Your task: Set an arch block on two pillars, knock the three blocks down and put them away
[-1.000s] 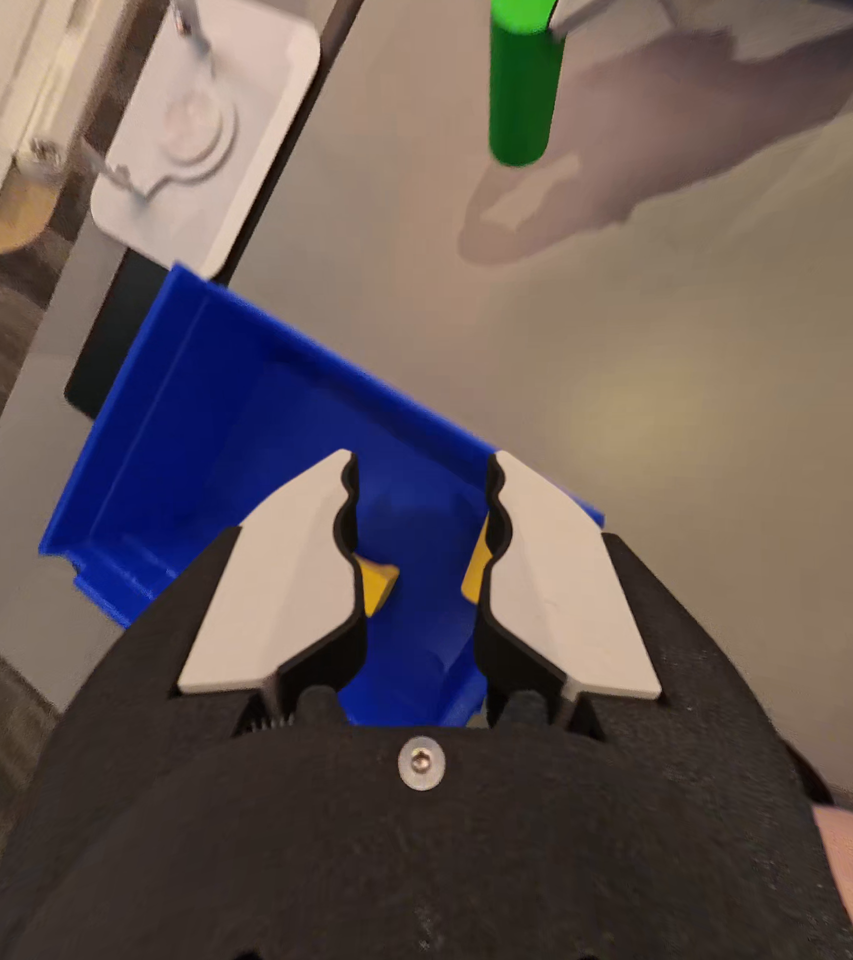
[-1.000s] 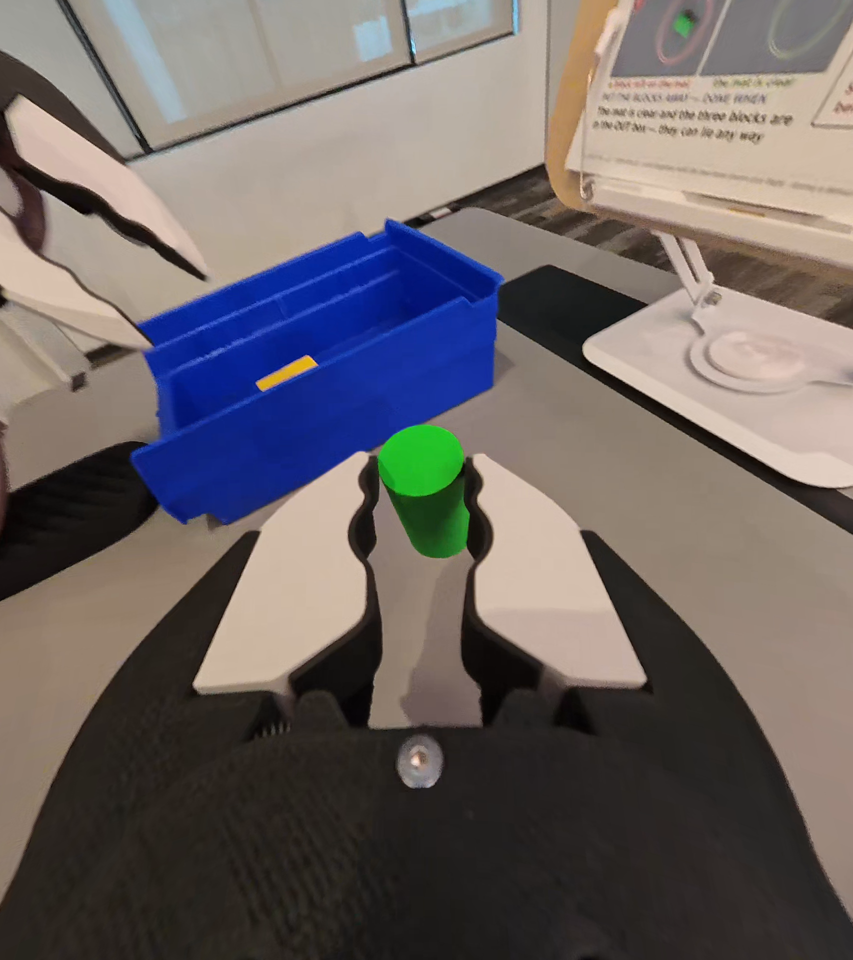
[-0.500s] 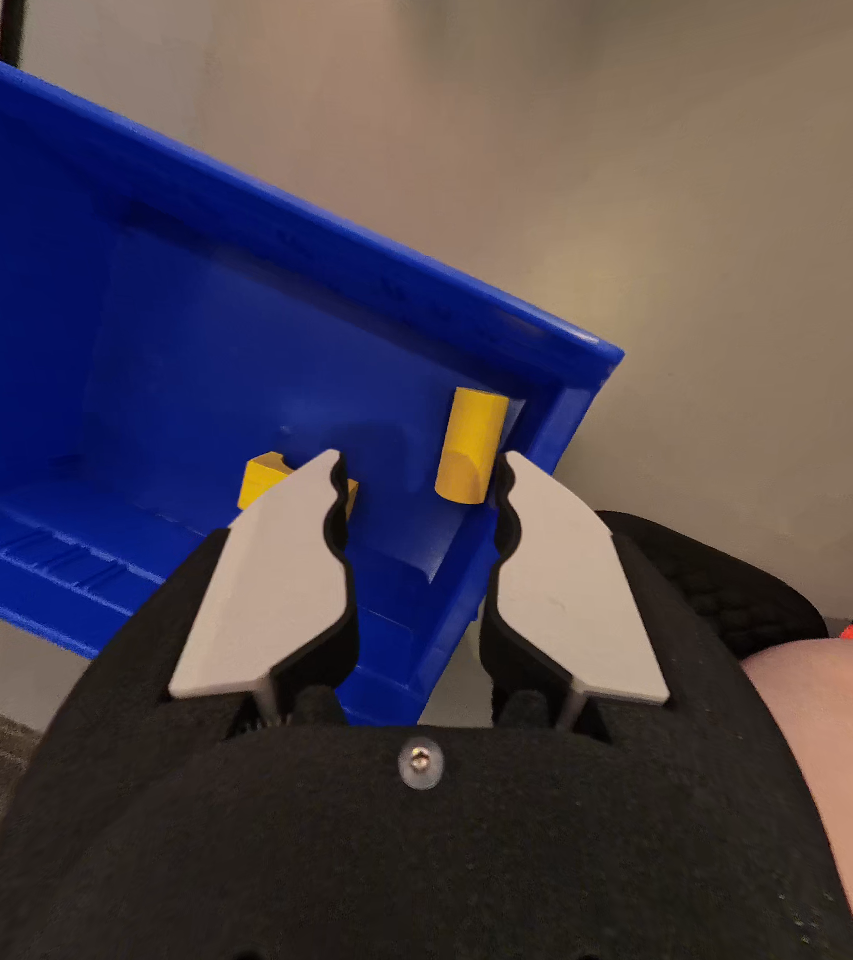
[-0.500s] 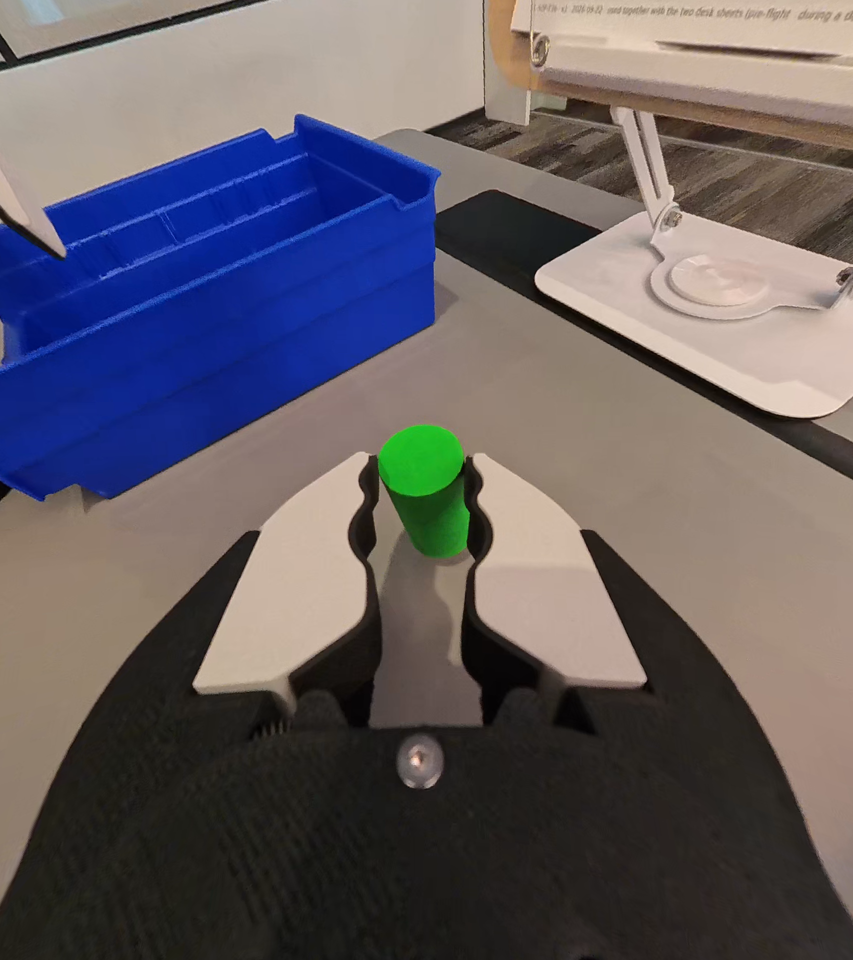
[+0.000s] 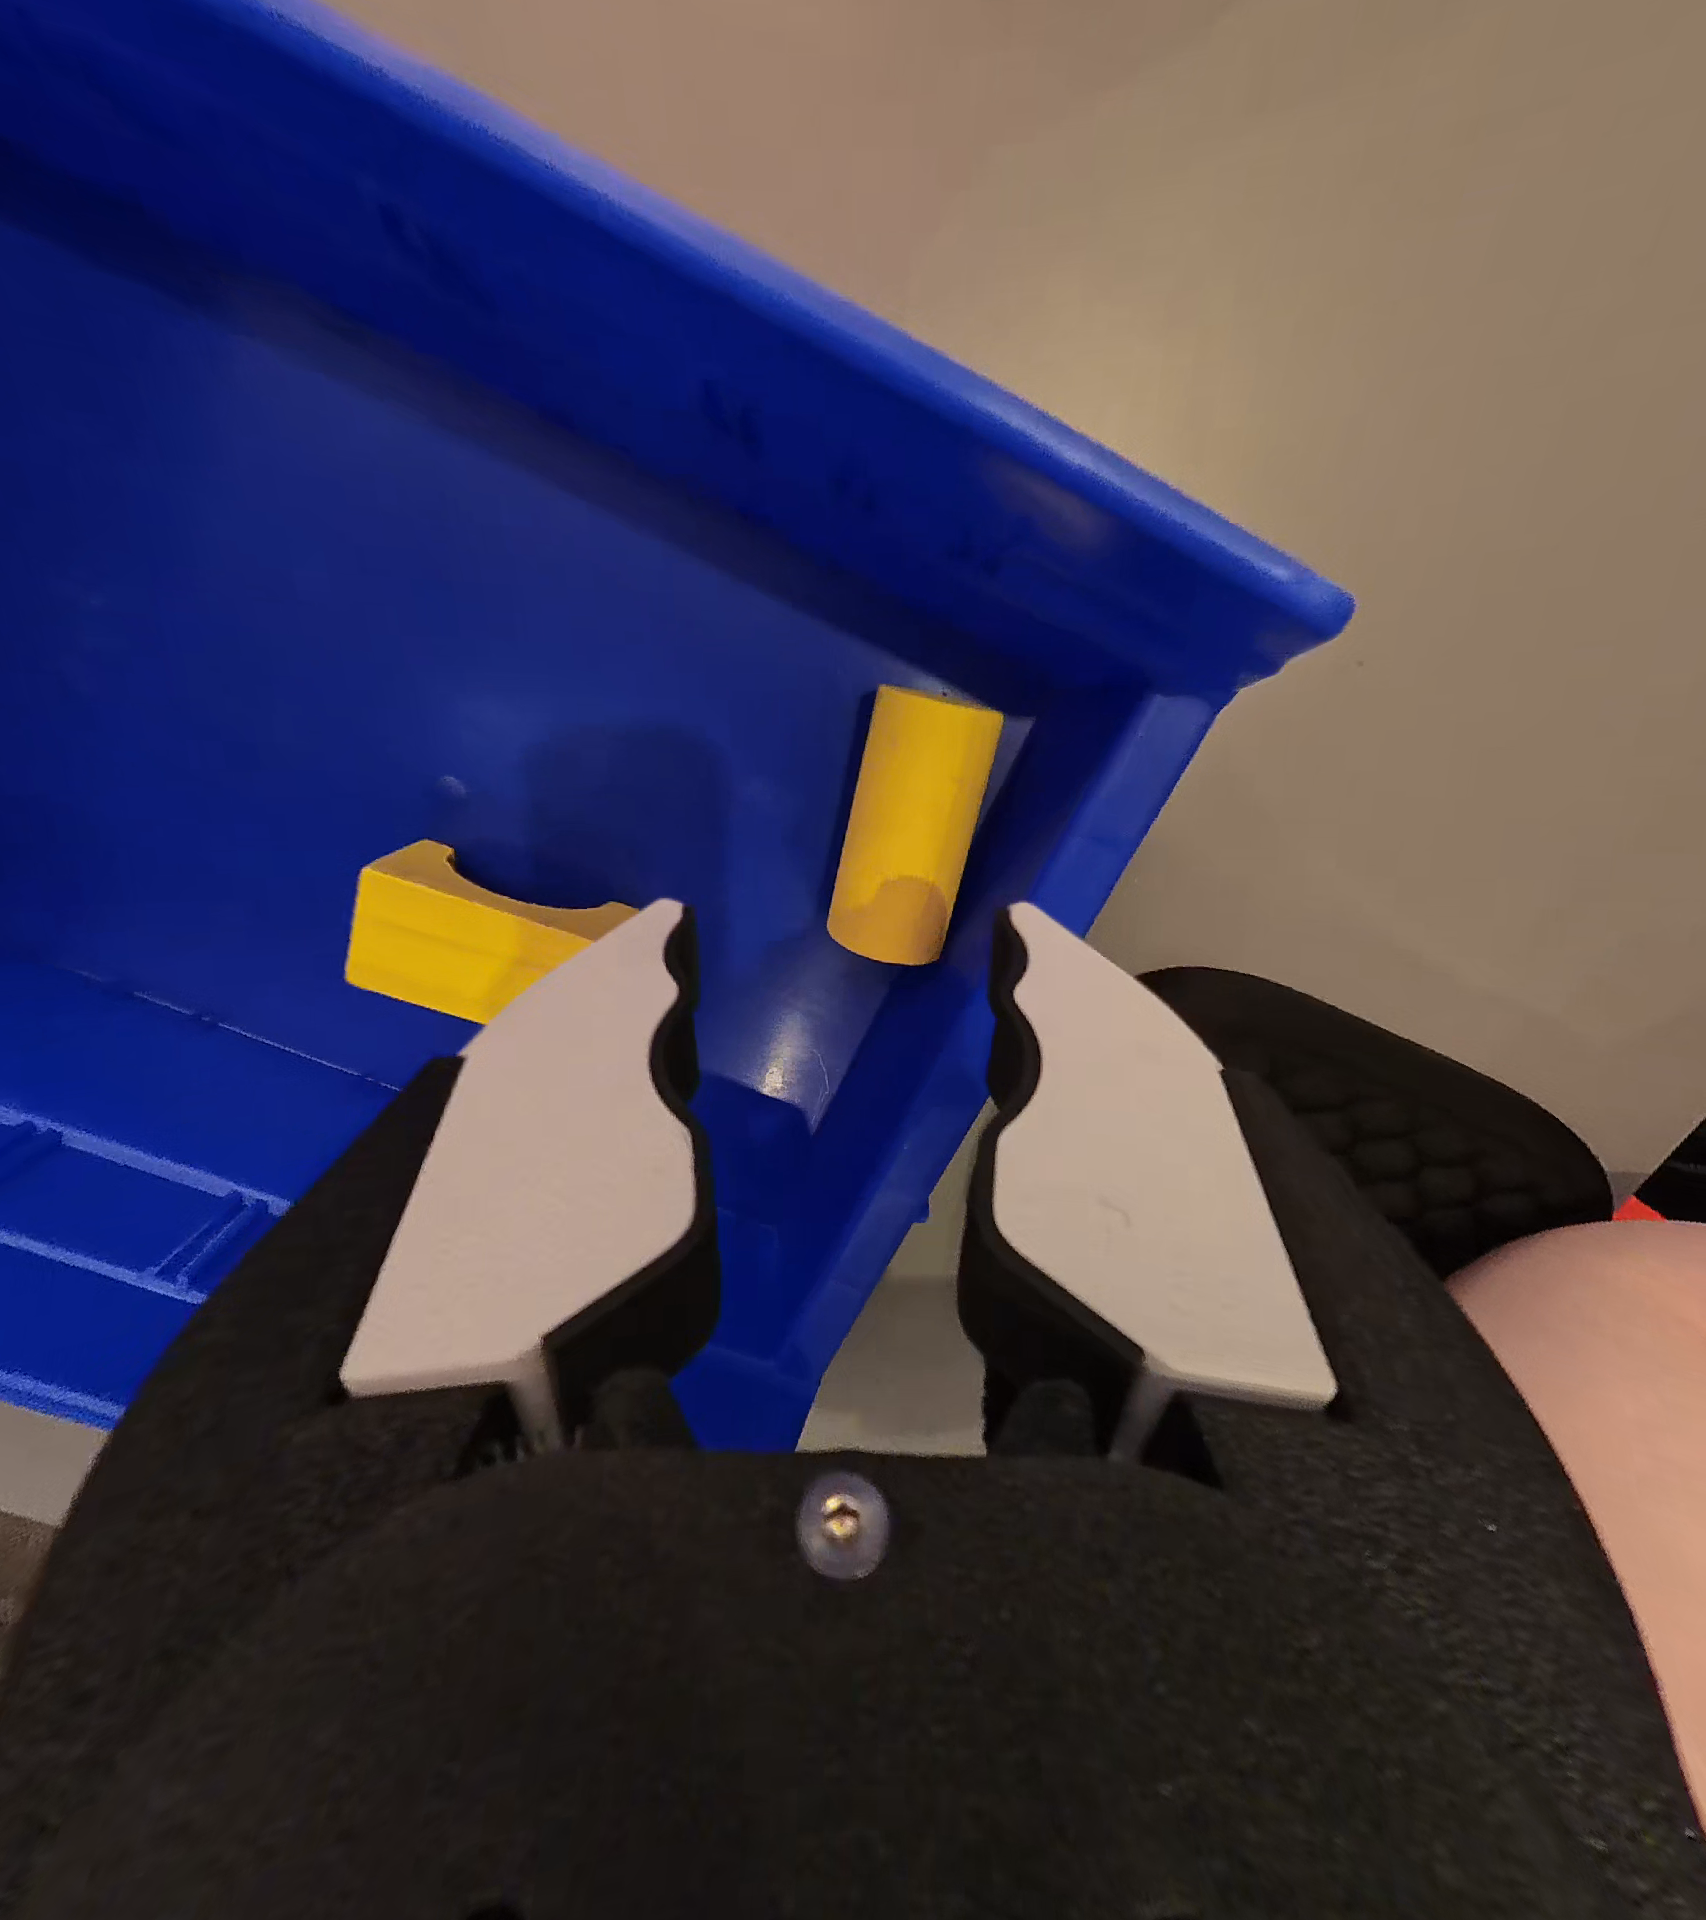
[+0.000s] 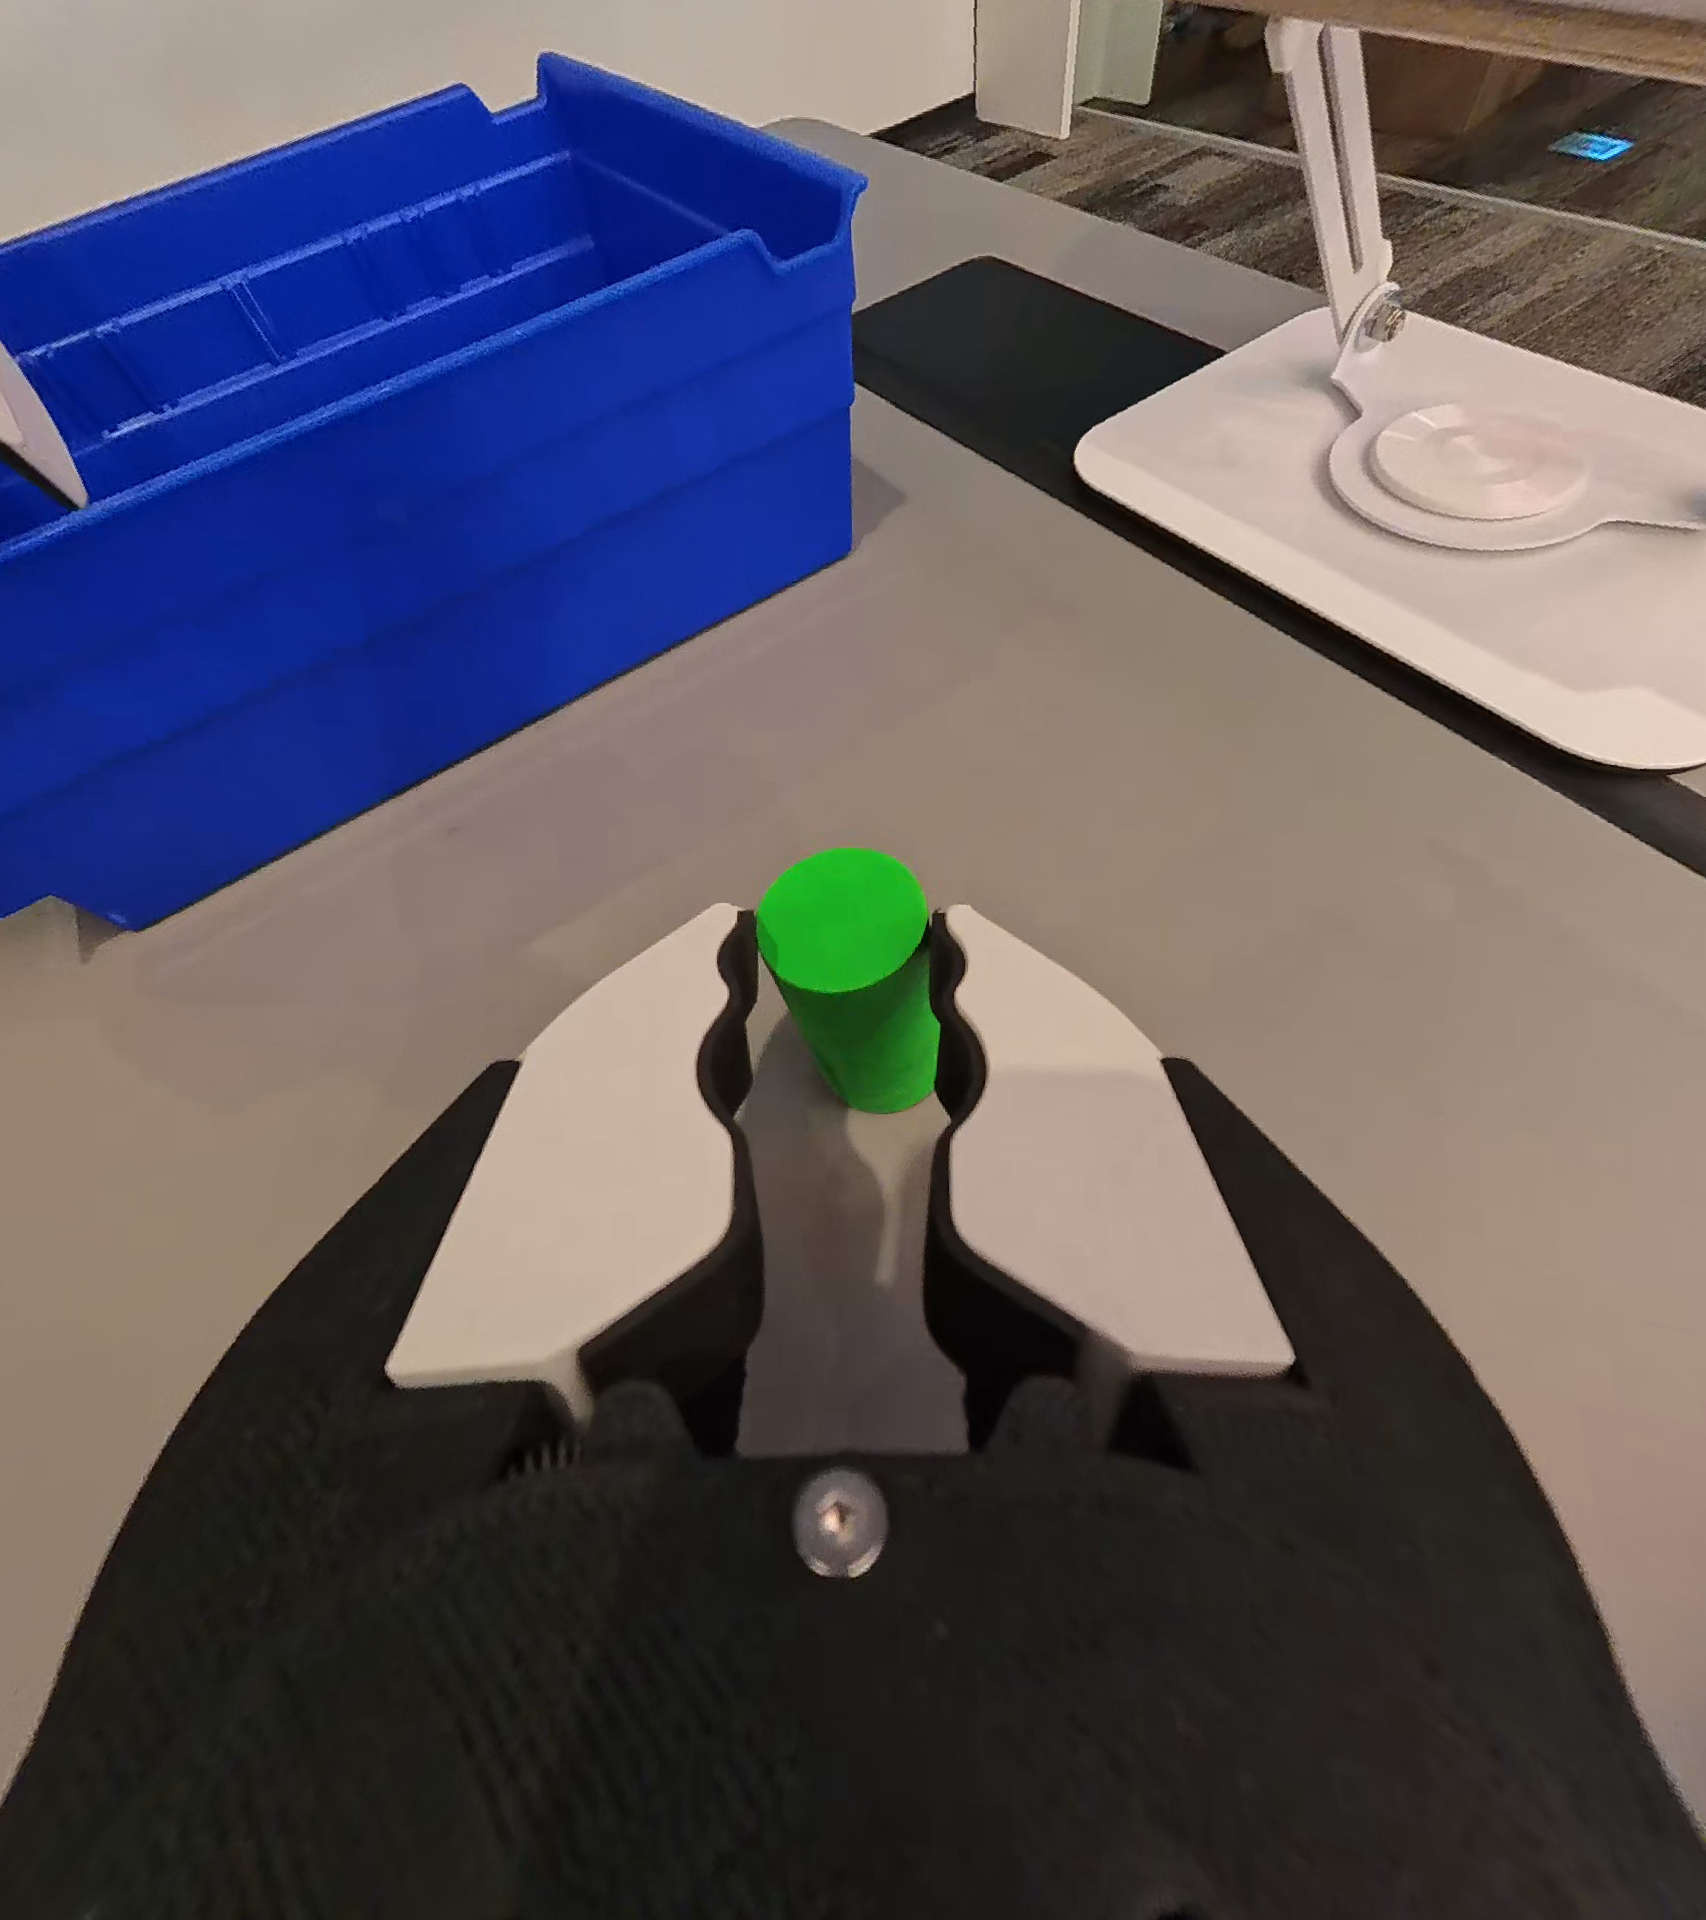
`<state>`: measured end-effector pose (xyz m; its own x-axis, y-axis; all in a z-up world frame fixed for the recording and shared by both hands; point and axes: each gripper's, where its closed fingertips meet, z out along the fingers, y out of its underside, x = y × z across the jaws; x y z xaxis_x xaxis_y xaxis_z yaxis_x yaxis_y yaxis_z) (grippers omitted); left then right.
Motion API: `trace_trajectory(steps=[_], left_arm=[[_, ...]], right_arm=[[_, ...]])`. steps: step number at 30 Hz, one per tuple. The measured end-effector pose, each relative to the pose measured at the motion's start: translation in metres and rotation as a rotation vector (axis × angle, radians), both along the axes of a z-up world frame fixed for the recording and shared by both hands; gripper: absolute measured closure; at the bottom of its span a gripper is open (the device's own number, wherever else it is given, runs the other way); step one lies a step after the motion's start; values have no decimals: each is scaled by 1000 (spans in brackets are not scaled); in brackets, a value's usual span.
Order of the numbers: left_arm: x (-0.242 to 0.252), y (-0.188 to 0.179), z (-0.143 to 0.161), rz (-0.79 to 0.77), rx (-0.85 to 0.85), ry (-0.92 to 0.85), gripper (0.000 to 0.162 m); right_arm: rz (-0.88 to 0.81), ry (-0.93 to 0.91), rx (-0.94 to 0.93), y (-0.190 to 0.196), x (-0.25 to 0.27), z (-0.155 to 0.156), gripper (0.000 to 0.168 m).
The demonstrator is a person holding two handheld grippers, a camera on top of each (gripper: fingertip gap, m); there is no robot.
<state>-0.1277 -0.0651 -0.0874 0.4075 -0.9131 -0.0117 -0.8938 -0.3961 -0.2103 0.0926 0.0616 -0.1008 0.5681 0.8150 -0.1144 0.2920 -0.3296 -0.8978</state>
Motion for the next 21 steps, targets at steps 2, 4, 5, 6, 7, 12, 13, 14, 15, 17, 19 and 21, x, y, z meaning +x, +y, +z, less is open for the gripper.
trace_trajectory(steps=[2,4,5,6,7,12,13,14,15,17,19,21], left_arm=[[-1,0,-2,1,-8,11,110],[2,-1,-4,-3,-26,3,111],[3,0,-5,-6,-26,8,111],[4,-1,-6,-8,-33,12,111],[5,-1,-8,-13,-39,16,110],[7,-4,-13,-18,-76,24,110],[7,-6,-15,-15,-92,24,111],[7,-6,-16,-15,-98,28,110],[6,-6,-17,-14,-99,31,109],[6,-5,-18,-6,-109,27,109],[6,-5,-19,-5,-112,24,109],[6,-5,-21,-8,-118,28,110]], right_arm=[[0,-2,-1,0,0,0,136],[1,-4,-2,-1,0,0,135],[-2,-8,-2,0,1,0,135],[-4,-11,-1,0,1,0,134],[-5,-13,1,0,1,-1,131],[-11,-1,18,0,-1,4,116],[-15,3,26,0,-1,6,112],[-19,6,35,0,-1,8,111],[-24,9,45,1,0,10,109],[-28,14,65,0,0,15,106],[-35,14,77,0,0,19,105],[-38,24,84,0,0,23,103]])
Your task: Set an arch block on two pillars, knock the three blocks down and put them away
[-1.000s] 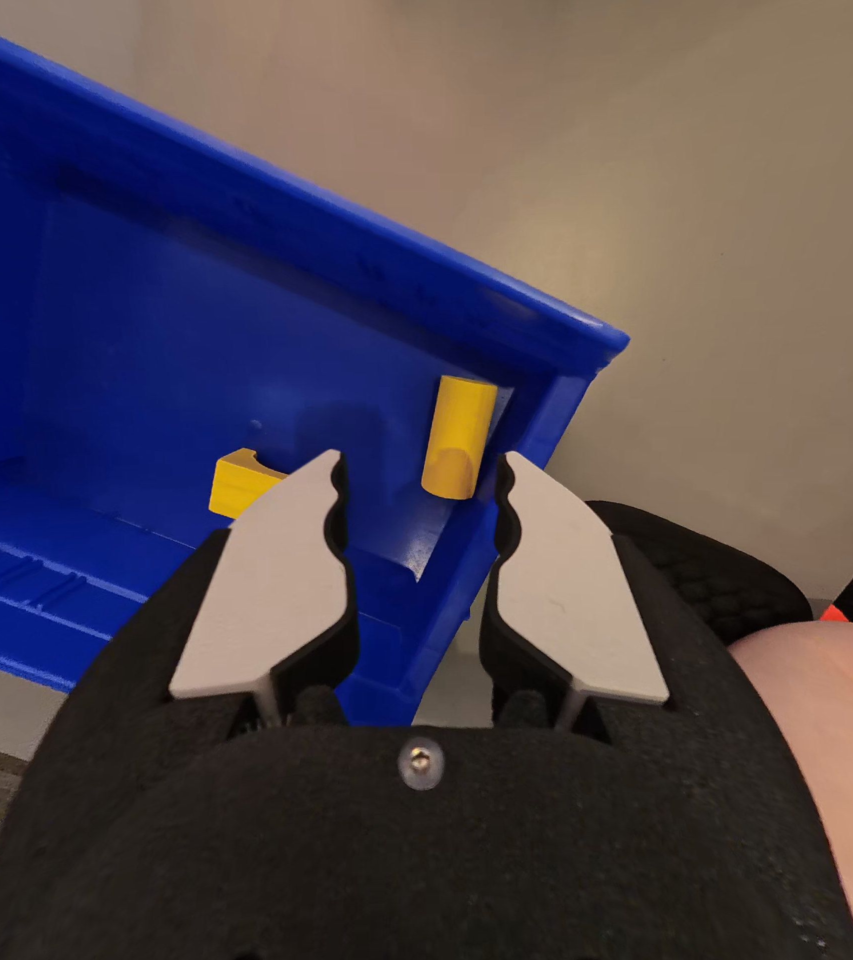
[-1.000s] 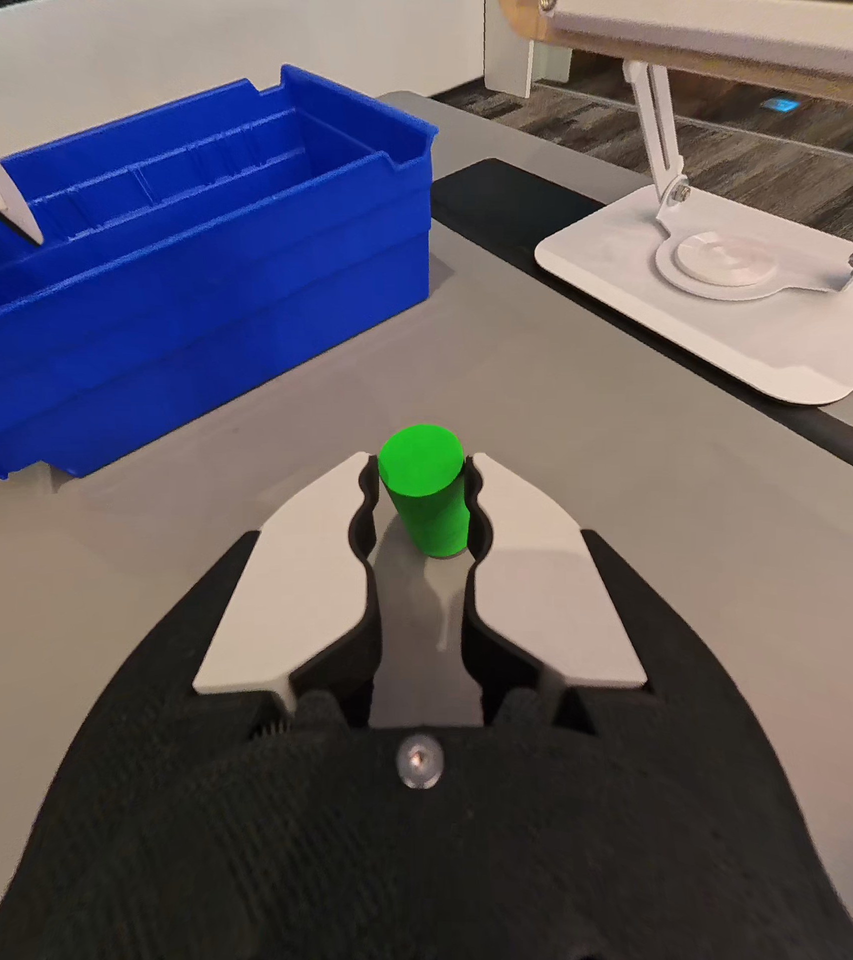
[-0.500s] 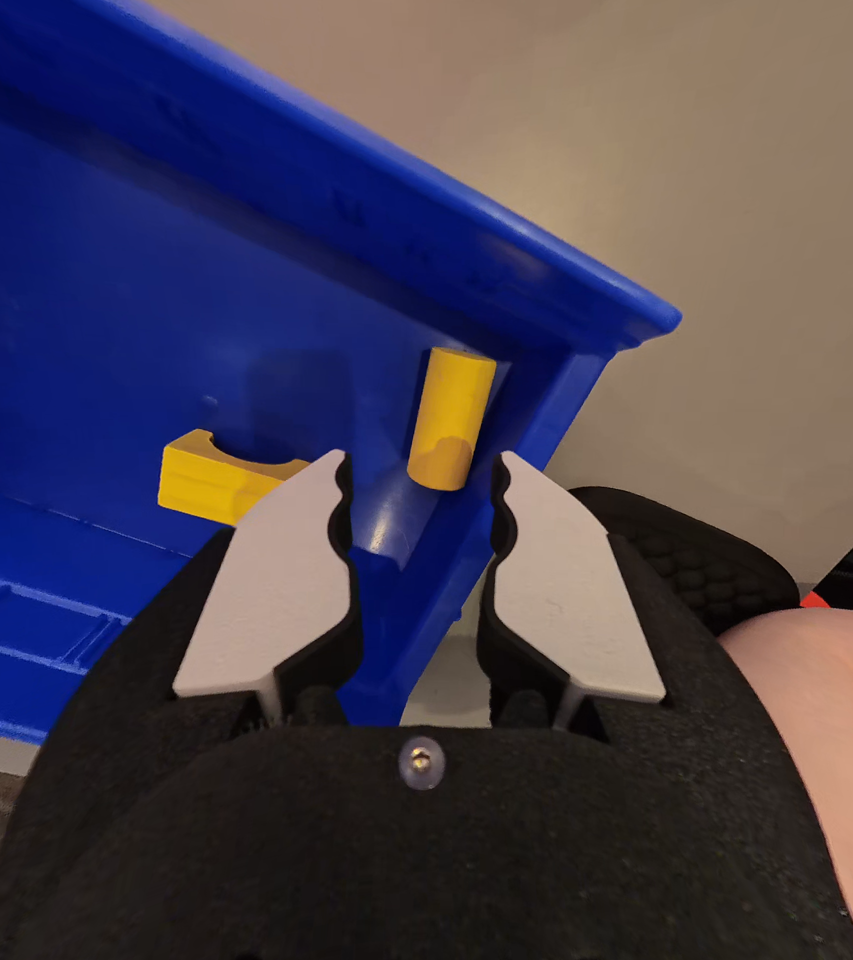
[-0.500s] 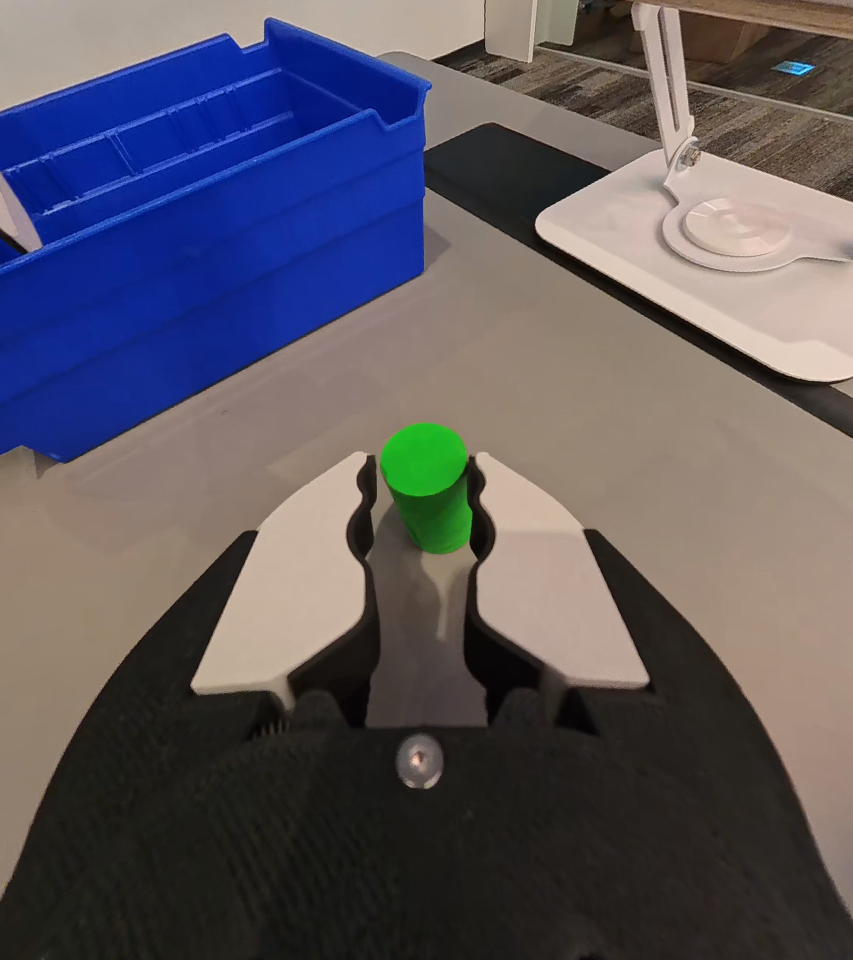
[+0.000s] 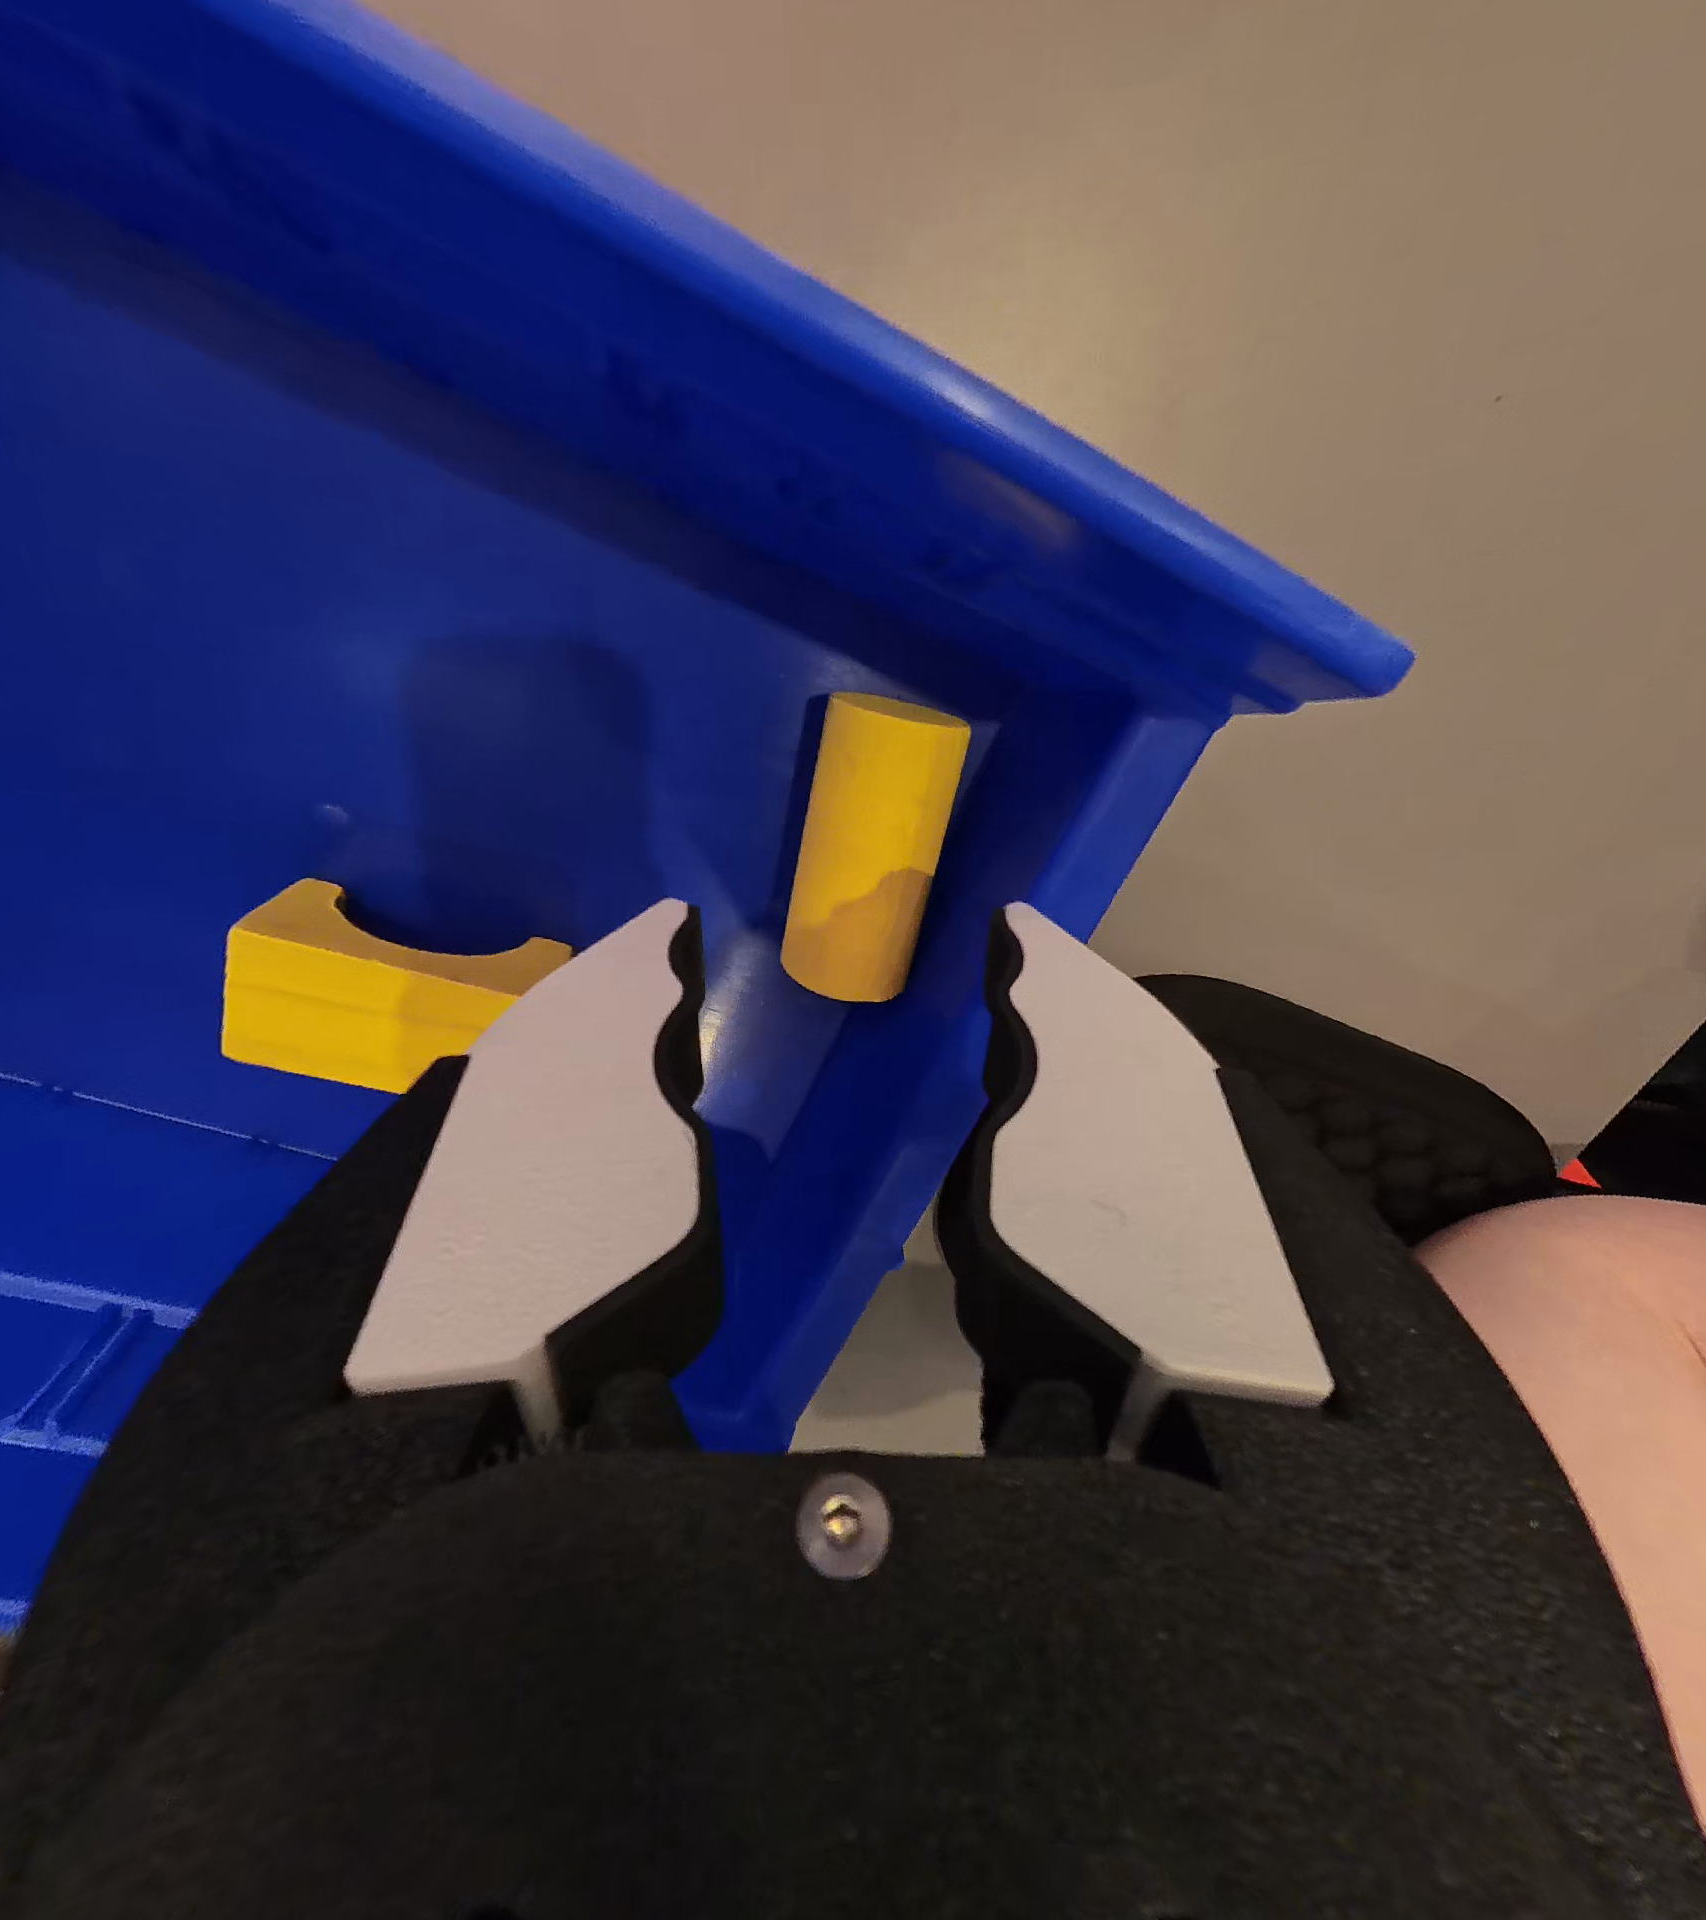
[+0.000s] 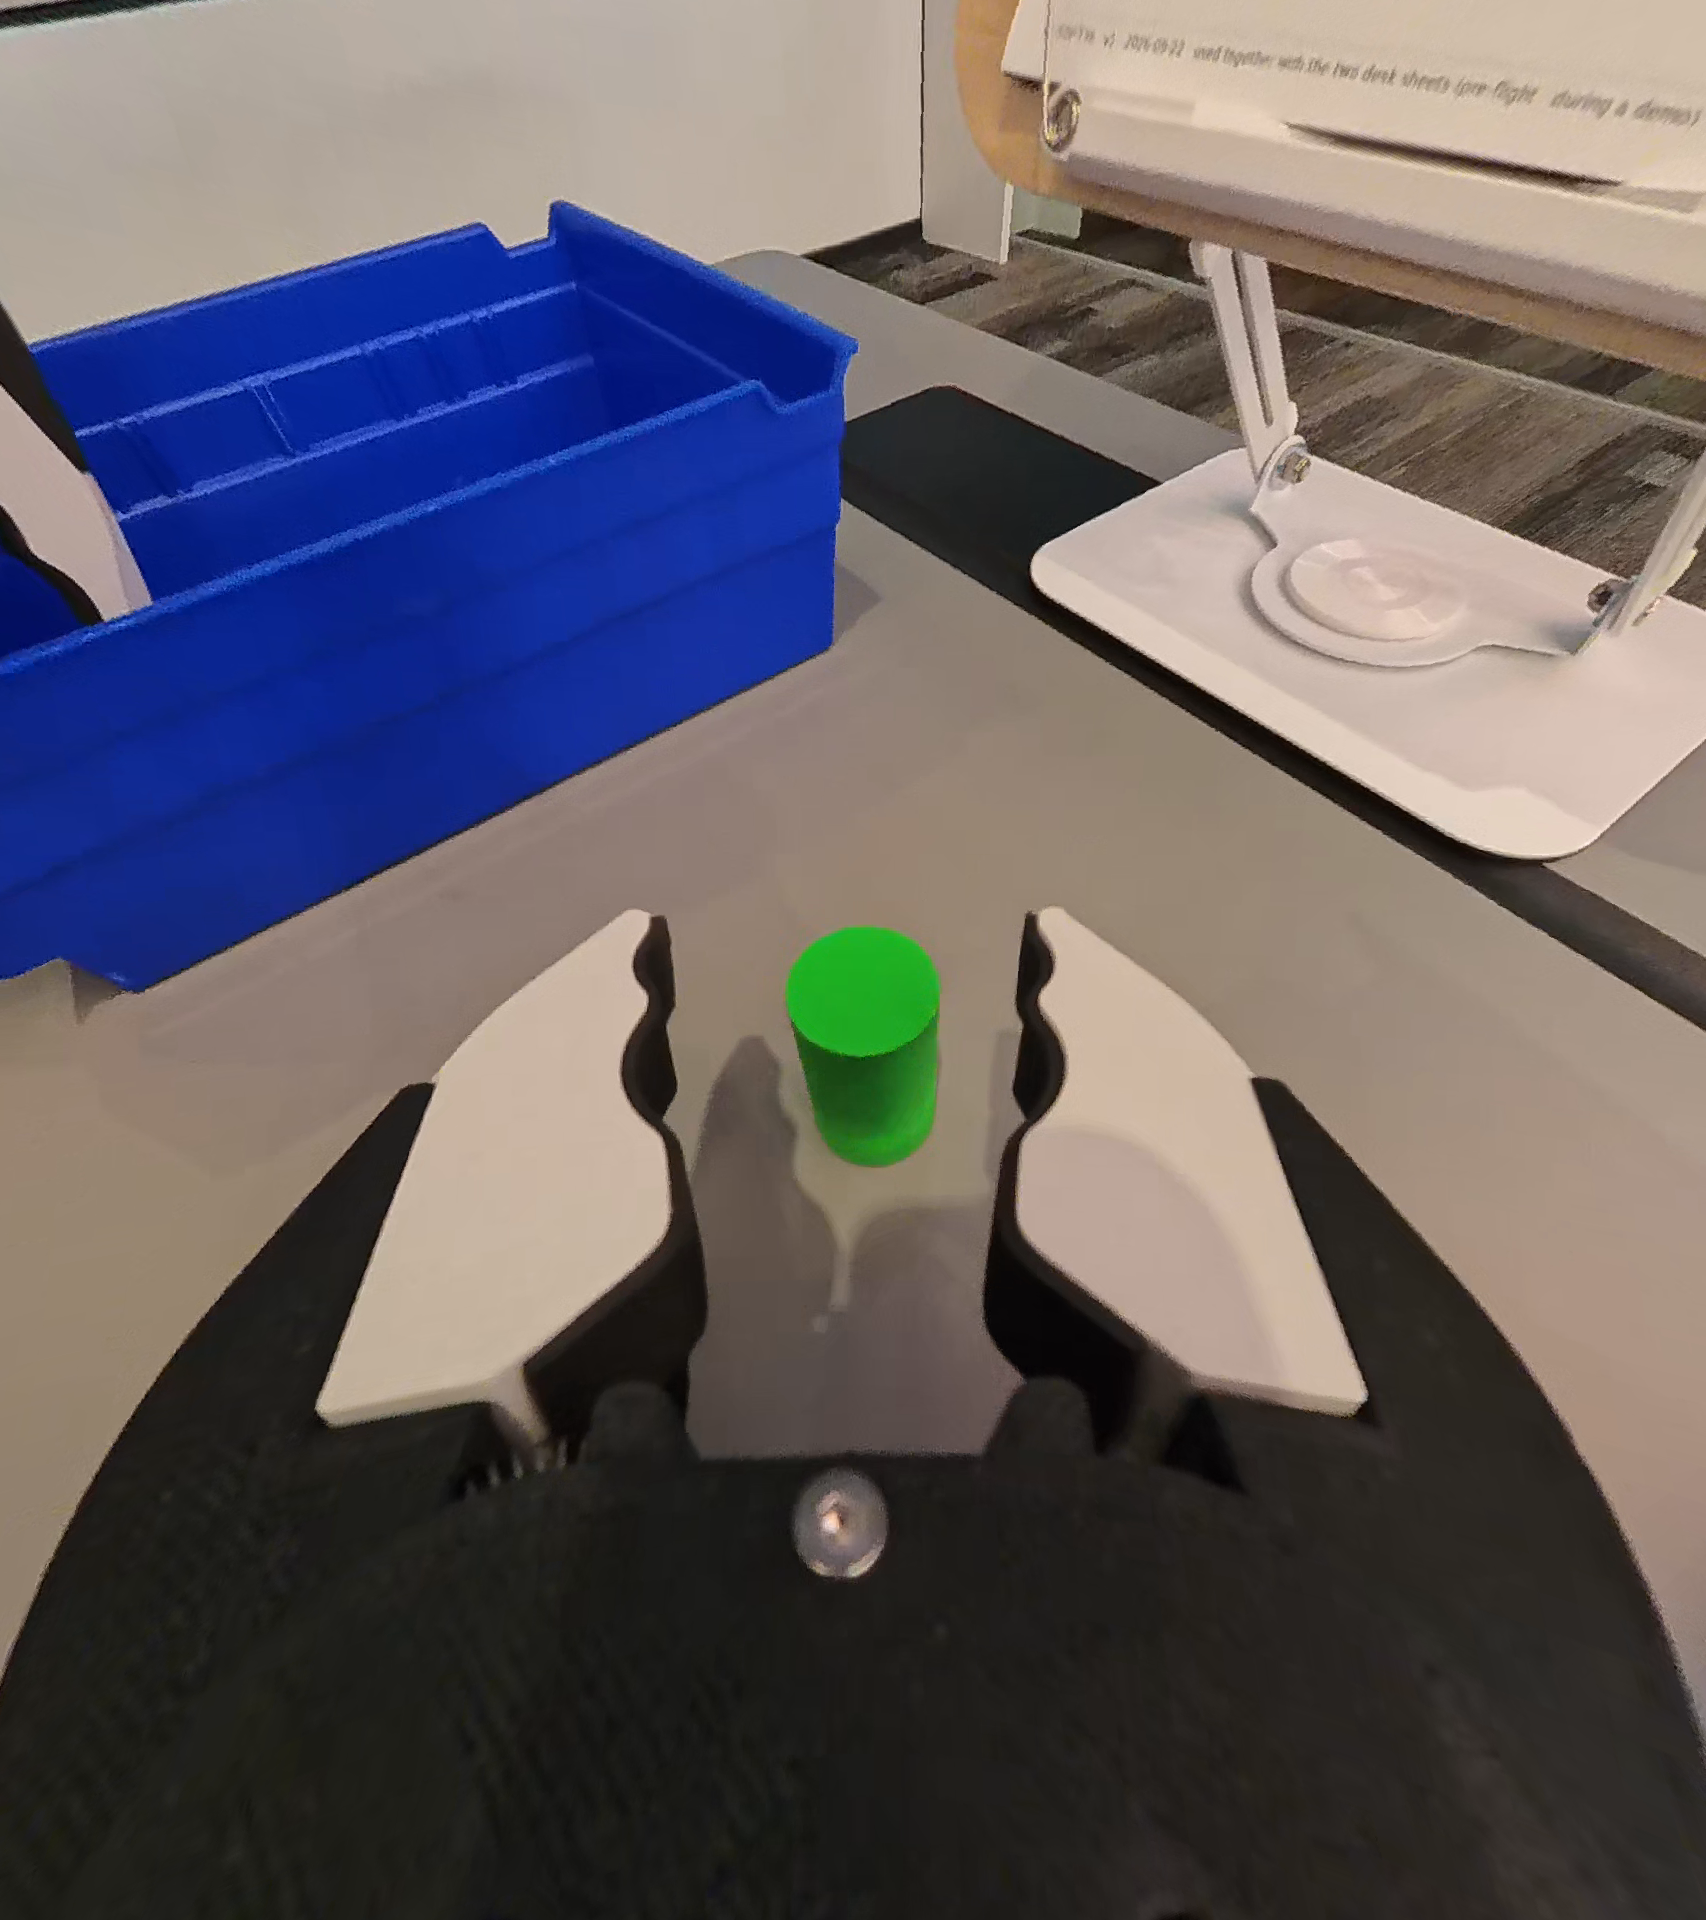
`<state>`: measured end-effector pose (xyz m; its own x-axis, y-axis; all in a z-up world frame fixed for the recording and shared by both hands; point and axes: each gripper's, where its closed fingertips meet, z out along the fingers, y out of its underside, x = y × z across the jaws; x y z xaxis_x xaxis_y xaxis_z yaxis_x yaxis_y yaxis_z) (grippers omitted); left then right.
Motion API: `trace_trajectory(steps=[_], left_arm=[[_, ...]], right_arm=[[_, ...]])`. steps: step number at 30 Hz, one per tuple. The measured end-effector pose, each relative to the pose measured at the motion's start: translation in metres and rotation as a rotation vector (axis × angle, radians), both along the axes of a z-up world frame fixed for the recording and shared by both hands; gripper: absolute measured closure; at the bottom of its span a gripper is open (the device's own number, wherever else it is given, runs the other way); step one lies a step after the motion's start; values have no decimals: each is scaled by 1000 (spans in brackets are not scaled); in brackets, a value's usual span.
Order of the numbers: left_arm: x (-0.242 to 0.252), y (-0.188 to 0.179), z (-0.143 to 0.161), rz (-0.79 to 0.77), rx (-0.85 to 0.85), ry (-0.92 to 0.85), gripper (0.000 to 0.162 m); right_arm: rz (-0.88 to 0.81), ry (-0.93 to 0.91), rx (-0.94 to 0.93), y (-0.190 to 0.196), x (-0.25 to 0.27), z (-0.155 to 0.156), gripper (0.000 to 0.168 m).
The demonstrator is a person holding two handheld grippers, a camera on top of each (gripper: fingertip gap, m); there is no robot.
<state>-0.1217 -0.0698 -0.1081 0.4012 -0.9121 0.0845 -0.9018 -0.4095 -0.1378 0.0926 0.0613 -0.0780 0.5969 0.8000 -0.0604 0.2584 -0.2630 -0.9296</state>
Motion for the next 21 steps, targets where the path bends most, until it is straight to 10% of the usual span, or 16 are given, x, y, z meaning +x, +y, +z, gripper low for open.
trace_trajectory(steps=[21], left_arm=[[-3,1,-19,2,-57,49,109]], right_arm=[[-40,71,78,-1,12,46,100]])
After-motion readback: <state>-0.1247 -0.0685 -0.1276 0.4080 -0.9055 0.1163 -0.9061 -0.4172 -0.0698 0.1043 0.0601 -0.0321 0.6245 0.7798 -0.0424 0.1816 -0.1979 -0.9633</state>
